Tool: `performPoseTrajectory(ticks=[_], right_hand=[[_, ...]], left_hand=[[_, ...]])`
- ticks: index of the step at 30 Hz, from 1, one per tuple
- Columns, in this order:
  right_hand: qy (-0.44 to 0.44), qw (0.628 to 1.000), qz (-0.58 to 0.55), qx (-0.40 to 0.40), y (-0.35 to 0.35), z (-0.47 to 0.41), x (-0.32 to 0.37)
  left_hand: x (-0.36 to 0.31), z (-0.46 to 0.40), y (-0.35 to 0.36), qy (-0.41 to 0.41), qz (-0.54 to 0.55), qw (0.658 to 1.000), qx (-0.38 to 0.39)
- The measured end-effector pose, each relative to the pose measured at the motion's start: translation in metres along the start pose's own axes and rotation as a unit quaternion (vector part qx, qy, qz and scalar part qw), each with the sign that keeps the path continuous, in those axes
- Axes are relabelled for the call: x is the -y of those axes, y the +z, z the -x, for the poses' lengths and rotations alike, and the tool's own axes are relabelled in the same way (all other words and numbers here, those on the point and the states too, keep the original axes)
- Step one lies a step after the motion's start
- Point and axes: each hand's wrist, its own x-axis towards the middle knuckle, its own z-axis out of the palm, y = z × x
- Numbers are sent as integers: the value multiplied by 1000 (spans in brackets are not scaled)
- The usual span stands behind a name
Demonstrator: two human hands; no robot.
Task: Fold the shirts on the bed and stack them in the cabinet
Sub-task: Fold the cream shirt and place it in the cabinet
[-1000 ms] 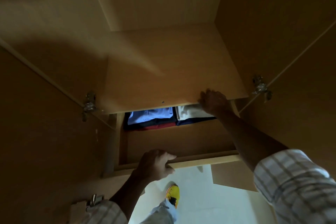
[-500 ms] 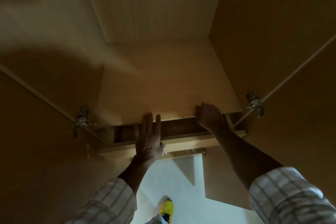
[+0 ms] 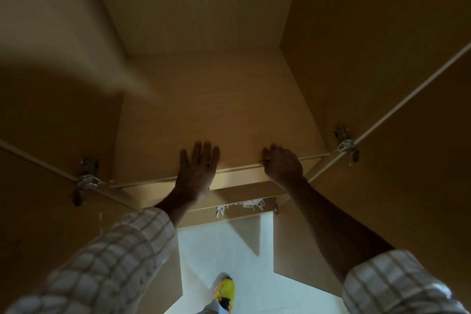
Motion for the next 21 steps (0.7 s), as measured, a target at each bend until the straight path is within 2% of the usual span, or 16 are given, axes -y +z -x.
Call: performPoseTrajectory(ticks=[2,6,10,13,17,21], right_hand=[[-8,1000,6,-8,2,-1,-2],[-30,999,38,-17,3,-2,-2],[-16,1000,20,-2,7,-6,-3],[-18,1000,24,-7,10,-7,-4],[-14,1000,25,10,9,-2,-3],[-40,998,-7,39,8,17,-7]], left_hand=[[2,-4,-2,22,-38,998,-46],[1,-16,0,43,-38,986,-155],[2,-23,12,45,-73,968,-234],[3,-26,16,41,-92,960,-261],[-2,-25,16,25,-76,974,-213],[2,-15,-14,3,6,999,-45]])
